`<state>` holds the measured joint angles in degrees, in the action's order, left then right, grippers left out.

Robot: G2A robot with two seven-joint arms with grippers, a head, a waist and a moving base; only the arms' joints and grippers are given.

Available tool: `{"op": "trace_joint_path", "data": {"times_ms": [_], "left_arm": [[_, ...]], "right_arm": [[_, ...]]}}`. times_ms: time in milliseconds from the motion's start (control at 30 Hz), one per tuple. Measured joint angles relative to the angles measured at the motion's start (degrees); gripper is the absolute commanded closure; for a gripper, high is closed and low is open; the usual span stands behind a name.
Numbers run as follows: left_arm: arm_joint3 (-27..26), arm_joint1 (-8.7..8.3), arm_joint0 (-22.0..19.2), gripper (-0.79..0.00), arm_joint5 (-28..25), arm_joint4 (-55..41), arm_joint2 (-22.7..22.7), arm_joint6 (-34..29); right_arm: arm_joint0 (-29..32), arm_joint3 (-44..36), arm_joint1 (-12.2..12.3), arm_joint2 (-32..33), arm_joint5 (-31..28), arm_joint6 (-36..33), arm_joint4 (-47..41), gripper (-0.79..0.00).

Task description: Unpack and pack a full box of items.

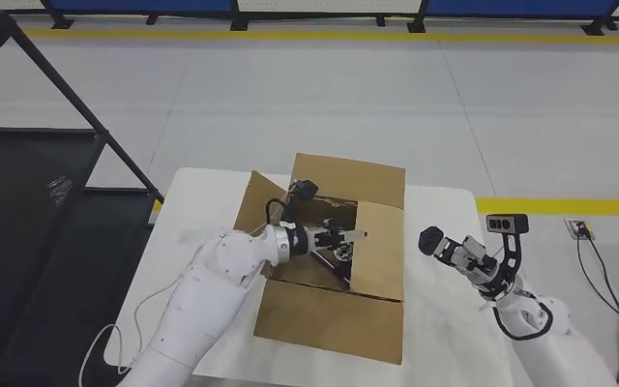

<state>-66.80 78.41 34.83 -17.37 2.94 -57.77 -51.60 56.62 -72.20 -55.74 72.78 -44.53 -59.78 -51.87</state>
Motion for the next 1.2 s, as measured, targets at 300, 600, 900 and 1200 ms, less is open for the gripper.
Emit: {"op": "trace_joint_path", "data": {"times_ms": [300, 600, 900, 1200], "left_arm": [[9.4, 1.73, -3.9, -0.785, 4.2, -8.4, 3.7, -5.7], [15.5, 4.04, -6.7, -0.785, 0.1, -14.1, 7.4, -7.5], [17.0, 5.28, -8.5, -0.785, -3.9, -17.4, 8.2, -7.5], [15.1, 6.90, -8.3, -0.785, -9.9, -18.2, 9.8, -1.5]], "right_arm": [[-0.9, 0.9, -0.5, -0.4, 0.4, -0.4, -0.3, -0.785], [-1.1, 1.7, -0.8, 0.0, 0.6, -0.5, -0.5, -0.785], [-1.1, 2.0, -1.1, 0.5, 0.8, -0.8, -0.8, -0.785], [1.7, 0.4, -1.3, 4.1, -2.6, 2.6, -3.8, -0.785]]}}
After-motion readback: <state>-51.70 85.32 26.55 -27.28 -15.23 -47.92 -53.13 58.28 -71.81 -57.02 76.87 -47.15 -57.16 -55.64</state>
